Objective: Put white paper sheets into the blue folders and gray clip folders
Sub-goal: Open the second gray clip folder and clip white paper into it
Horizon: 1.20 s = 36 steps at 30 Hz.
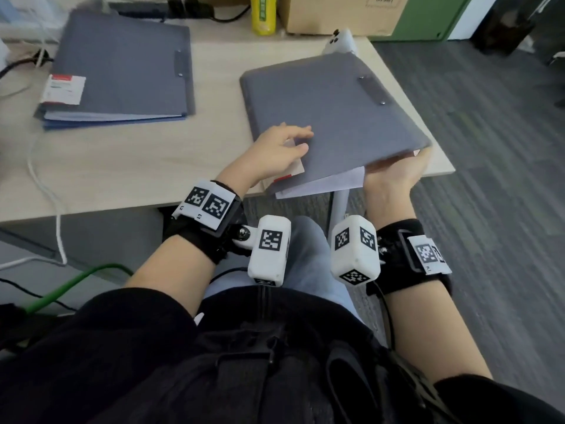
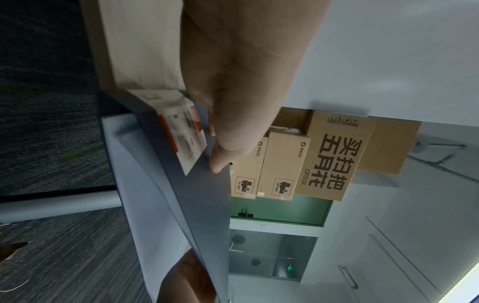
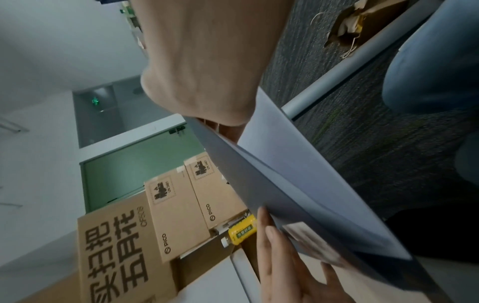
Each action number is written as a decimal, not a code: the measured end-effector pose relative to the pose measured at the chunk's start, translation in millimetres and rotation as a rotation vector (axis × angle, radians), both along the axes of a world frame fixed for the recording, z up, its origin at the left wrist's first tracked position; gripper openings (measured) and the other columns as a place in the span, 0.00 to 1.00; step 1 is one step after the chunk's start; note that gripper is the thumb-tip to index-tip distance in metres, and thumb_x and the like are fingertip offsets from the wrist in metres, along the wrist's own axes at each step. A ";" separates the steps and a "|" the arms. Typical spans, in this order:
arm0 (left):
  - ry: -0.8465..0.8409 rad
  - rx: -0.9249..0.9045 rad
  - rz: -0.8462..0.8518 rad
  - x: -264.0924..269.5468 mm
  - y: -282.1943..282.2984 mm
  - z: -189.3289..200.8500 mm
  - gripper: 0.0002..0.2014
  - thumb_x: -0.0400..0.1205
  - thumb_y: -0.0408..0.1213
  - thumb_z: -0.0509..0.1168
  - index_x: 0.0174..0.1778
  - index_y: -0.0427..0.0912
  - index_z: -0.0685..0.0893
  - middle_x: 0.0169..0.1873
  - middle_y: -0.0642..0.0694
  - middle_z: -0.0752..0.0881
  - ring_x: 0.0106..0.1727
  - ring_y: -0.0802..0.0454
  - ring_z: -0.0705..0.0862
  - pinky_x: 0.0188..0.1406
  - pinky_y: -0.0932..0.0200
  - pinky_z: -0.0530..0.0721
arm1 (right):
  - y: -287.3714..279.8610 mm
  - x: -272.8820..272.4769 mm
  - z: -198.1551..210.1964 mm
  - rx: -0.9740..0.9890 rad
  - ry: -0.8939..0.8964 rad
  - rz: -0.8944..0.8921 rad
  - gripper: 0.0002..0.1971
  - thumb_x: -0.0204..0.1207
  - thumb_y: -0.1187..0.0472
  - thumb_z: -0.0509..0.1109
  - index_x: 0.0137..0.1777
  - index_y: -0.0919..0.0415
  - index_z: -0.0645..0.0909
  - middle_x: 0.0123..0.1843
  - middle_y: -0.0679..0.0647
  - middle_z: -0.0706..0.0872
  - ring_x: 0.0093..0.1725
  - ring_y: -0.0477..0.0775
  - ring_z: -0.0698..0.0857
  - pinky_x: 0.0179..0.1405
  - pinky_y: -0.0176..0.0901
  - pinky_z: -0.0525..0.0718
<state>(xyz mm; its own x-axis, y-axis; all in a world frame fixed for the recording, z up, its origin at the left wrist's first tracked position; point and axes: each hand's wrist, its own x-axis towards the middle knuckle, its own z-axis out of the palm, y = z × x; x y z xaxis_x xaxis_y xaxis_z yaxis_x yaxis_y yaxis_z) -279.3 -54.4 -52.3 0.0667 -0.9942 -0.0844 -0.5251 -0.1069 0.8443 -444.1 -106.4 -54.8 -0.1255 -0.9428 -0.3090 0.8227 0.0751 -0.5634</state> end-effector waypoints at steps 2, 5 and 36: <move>-0.010 0.008 0.026 -3.2 -5.3 -6.1 0.18 0.84 0.33 0.59 0.70 0.45 0.79 0.76 0.53 0.72 0.85 0.50 0.52 0.83 0.53 0.50 | -3.0 -9.0 -5.0 0.095 0.082 -0.088 0.19 0.85 0.47 0.52 0.44 0.55 0.80 0.44 0.51 0.84 0.44 0.52 0.84 0.43 0.39 0.83; -0.013 -0.018 0.085 -6.7 -10.7 -11.4 0.16 0.83 0.32 0.61 0.65 0.45 0.83 0.73 0.52 0.77 0.84 0.50 0.57 0.82 0.53 0.53 | -7.8 -17.4 -10.1 0.157 0.198 -0.153 0.13 0.83 0.56 0.61 0.40 0.59 0.81 0.37 0.51 0.84 0.34 0.50 0.83 0.34 0.38 0.82; 0.504 0.007 0.680 22.4 -1.5 -11.9 0.07 0.78 0.33 0.68 0.37 0.45 0.77 0.35 0.49 0.84 0.33 0.57 0.85 0.27 0.68 0.84 | -29.0 -13.0 -16.9 0.050 1.889 0.339 0.27 0.79 0.49 0.63 0.67 0.72 0.72 0.69 0.65 0.72 0.63 0.70 0.78 0.61 0.52 0.75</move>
<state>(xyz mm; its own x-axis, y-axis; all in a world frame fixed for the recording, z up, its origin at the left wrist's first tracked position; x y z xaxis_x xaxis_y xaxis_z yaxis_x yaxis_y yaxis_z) -256.9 -55.9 -64.2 0.6031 -0.7503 -0.2708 0.0945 -0.2699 0.9582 -457.2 -135.5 -71.7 -0.1209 -0.9921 -0.0346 -0.8146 0.1190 -0.5676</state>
